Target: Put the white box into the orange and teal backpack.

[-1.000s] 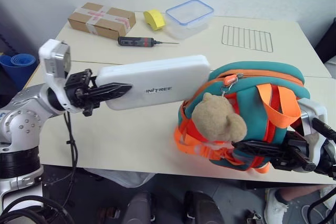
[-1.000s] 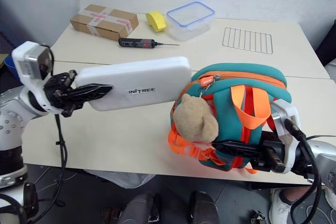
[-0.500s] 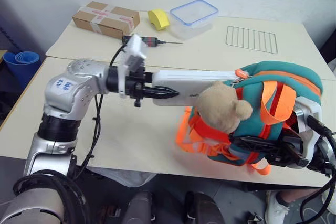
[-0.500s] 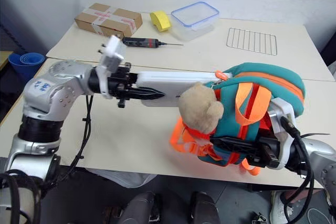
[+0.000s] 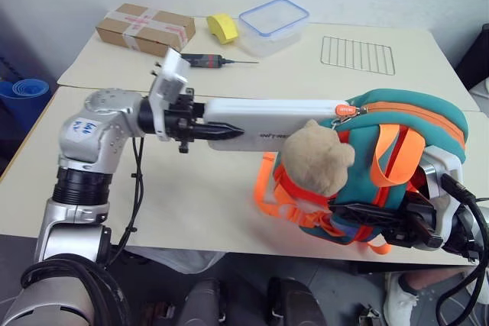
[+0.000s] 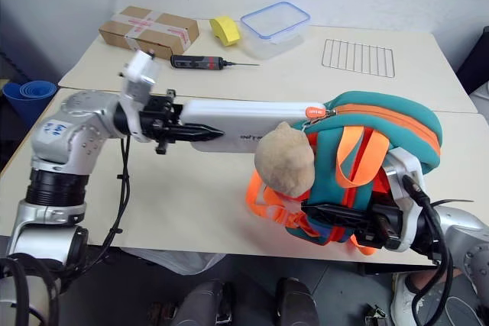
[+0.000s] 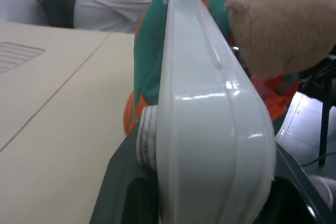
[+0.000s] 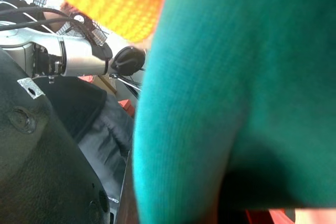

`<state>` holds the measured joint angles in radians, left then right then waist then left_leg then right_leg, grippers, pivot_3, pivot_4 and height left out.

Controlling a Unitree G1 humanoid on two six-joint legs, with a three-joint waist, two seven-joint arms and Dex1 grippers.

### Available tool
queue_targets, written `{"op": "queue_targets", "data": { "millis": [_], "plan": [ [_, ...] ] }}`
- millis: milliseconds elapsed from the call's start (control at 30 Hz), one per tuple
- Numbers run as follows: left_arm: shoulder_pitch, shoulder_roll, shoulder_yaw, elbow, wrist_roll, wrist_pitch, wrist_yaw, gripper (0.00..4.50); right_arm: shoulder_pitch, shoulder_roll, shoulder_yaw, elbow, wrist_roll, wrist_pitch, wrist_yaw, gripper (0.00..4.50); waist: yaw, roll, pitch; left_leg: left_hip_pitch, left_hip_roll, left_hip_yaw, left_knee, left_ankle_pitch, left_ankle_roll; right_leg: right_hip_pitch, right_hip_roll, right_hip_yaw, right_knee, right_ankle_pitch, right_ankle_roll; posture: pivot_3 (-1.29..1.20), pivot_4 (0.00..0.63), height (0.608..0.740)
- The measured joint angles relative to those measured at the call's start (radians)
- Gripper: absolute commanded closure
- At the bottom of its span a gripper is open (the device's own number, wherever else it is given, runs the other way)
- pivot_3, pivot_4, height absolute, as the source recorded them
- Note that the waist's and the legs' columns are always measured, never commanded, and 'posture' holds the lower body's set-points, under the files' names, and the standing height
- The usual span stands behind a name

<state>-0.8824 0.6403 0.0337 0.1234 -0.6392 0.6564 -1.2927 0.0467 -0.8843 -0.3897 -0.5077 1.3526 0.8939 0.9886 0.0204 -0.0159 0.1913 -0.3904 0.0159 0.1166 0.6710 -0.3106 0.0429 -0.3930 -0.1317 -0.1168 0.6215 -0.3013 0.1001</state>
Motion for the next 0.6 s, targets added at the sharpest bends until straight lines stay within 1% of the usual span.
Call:
{"op": "queue_targets", "data": {
  "millis": [33, 133, 167, 333, 400, 467, 600],
  "plan": [
    [-0.008, 0.009, 0.018, 0.013, -0.019, 0.020, -0.005, 3.05, 0.000, 0.000, 0.000, 0.000, 0.000, 0.000, 0.000, 4.48, 0.000, 0.000, 0.000, 0.000, 0.000, 0.000, 0.000, 0.000, 0.000, 0.000, 0.000, 0.000, 0.000, 0.000, 0.000, 0.00, 0.150, 0.740],
    [-0.013, 0.109, 0.051, 0.011, -0.070, 0.108, -0.059, 3.05, 0.000, 0.000, 0.000, -0.001, 0.000, 0.000, -0.002, 4.48, -0.006, 0.000, 0.000, 0.000, 0.000, 0.000, -0.001, 0.000, 0.000, 0.000, 0.001, 0.000, 0.000, 0.000, 0.000, 0.00, 0.150, 0.740],
    [-0.014, 0.129, 0.065, 0.006, -0.085, 0.139, -0.072, 3.05, 0.000, 0.000, 0.000, -0.001, 0.000, 0.000, -0.005, 4.48, -0.005, 0.000, 0.000, 0.000, 0.000, 0.000, -0.001, 0.000, 0.000, 0.000, 0.000, 0.000, 0.000, 0.000, 0.000, 0.00, 0.150, 0.740],
    [-0.008, 0.140, 0.065, -0.023, -0.102, 0.173, -0.086, 3.05, -0.012, 0.001, 0.006, -0.001, 0.000, -0.001, -0.020, 4.48, 0.003, 0.000, 0.000, 0.000, -0.001, 0.000, 0.000, 0.000, 0.000, 0.000, 0.000, 0.000, 0.000, 0.000, 0.000, 0.00, 0.150, 0.740],
    [-0.003, 0.132, 0.049, -0.036, -0.090, 0.152, -0.086, 3.05, -0.015, 0.001, 0.014, -0.001, 0.000, 0.000, -0.022, 4.48, 0.003, 0.000, 0.000, 0.000, -0.001, 0.000, 0.000, 0.000, 0.000, 0.000, 0.000, 0.000, 0.000, 0.000, 0.000, 0.00, 0.150, 0.740],
    [-0.002, 0.102, 0.003, -0.037, -0.035, 0.097, -0.072, 3.05, -0.017, 0.002, 0.015, -0.001, 0.000, 0.000, -0.024, 4.48, 0.005, 0.000, 0.000, 0.000, -0.001, 0.000, 0.000, 0.000, 0.000, 0.000, 0.000, 0.000, 0.000, 0.000, 0.000, 0.00, 0.150, 0.740],
    [-0.014, -0.005, -0.119, -0.016, 0.101, -0.019, -0.005, 3.05, -0.029, 0.002, 0.024, -0.001, 0.004, 0.001, -0.029, 4.48, 0.006, -0.001, 0.001, -0.001, -0.001, 0.000, 0.001, 0.000, 0.000, 0.000, 0.001, 0.000, 0.000, 0.000, 0.000, 0.00, 0.150, 0.740]
  ]
}}
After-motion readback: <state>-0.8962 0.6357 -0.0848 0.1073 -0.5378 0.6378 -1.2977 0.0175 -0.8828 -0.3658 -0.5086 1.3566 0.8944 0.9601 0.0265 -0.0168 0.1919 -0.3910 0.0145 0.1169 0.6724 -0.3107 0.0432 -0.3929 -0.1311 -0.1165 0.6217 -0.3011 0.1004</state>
